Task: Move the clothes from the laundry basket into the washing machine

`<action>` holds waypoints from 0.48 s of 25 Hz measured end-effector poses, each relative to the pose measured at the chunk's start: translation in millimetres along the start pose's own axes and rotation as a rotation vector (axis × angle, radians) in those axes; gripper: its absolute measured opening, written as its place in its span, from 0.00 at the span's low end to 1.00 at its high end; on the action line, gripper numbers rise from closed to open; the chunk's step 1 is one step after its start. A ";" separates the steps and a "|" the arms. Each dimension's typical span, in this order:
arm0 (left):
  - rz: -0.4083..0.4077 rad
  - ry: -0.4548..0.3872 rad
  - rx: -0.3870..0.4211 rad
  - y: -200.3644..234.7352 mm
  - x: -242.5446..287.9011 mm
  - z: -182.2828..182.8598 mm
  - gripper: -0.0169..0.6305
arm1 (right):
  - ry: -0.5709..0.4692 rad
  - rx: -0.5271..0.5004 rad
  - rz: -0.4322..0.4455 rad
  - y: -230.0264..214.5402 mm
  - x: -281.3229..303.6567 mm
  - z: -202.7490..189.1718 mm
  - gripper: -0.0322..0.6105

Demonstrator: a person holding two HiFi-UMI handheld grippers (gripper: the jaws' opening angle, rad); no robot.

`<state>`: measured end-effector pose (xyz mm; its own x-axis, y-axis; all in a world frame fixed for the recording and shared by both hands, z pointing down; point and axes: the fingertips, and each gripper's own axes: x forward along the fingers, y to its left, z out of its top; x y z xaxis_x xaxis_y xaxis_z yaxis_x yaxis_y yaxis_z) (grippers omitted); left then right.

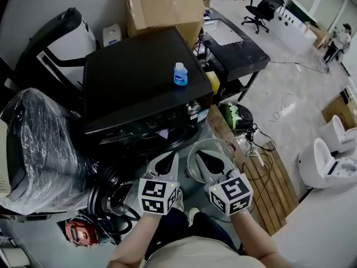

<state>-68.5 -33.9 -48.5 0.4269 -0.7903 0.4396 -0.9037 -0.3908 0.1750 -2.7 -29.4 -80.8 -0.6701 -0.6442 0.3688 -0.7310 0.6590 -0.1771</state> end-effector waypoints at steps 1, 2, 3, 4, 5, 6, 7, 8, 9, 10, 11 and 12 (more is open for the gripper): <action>-0.003 -0.001 0.003 -1.5 -2.9 0.5 0.03 | 0.001 -0.001 -0.001 1.7 -2.6 1.0 0.08; -0.003 -0.003 0.006 -1.9 -5.2 1.7 0.03 | 0.000 -0.001 -0.002 3.4 -4.2 2.4 0.08; 0.001 -0.006 0.005 -1.2 -7.5 3.1 0.03 | -0.002 -0.002 0.001 5.9 -4.7 4.0 0.08; 0.005 -0.009 0.002 -0.3 -10.2 3.6 0.03 | -0.005 -0.006 0.007 9.8 -4.7 5.1 0.08; 0.008 -0.010 -0.003 0.0 -13.2 2.5 0.03 | -0.007 -0.011 0.014 14.5 -4.6 5.1 0.08; 0.008 -0.008 -0.008 -0.8 -15.9 0.3 0.03 | -0.006 -0.017 0.020 18.9 -4.8 4.3 0.08; 0.006 -0.007 -0.014 -2.3 -18.1 -2.1 0.03 | -0.006 -0.021 0.025 22.6 -5.2 3.4 0.08; 0.003 -0.006 -0.021 -4.2 -20.1 -4.1 0.03 | -0.005 -0.023 0.029 25.6 -6.1 2.9 0.08; 0.001 -0.005 -0.027 -6.2 -22.2 -5.7 0.03 | -0.005 -0.026 0.031 28.4 -7.4 2.6 0.08; 0.000 -0.004 -0.031 -8.1 -24.2 -6.9 0.03 | -0.004 -0.030 0.031 30.8 -8.8 2.4 0.08; 0.000 -0.003 -0.034 -9.8 -25.8 -7.8 0.03 | -0.004 -0.034 0.029 32.5 -10.1 2.2 0.08; 0.001 -0.002 -0.034 -11.3 -27.1 -8.5 0.03 | -0.004 -0.037 0.027 33.5 -11.2 2.0 0.08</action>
<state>-70.2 -4.1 -54.9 0.4261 -0.7918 0.4377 -0.9047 -0.3740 0.2043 -19.9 -0.9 -92.7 -0.6903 -0.6273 0.3604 -0.7072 0.6902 -0.1533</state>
